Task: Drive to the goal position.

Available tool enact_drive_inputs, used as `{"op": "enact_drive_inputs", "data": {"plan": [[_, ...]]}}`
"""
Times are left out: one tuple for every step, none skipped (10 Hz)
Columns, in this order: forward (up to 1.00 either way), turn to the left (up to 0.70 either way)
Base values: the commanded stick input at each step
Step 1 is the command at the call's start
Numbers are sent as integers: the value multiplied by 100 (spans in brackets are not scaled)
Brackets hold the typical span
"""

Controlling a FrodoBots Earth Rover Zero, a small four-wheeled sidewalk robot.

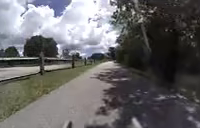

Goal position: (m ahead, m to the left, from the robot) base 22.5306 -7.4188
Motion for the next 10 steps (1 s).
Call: {"op": "enact_drive_inputs", "data": {"plan": [[70,1],[70,1],[70,1],[70,1],[70,1],[70,1],[70,1],[70,1],[70,1],[70,1]]}}
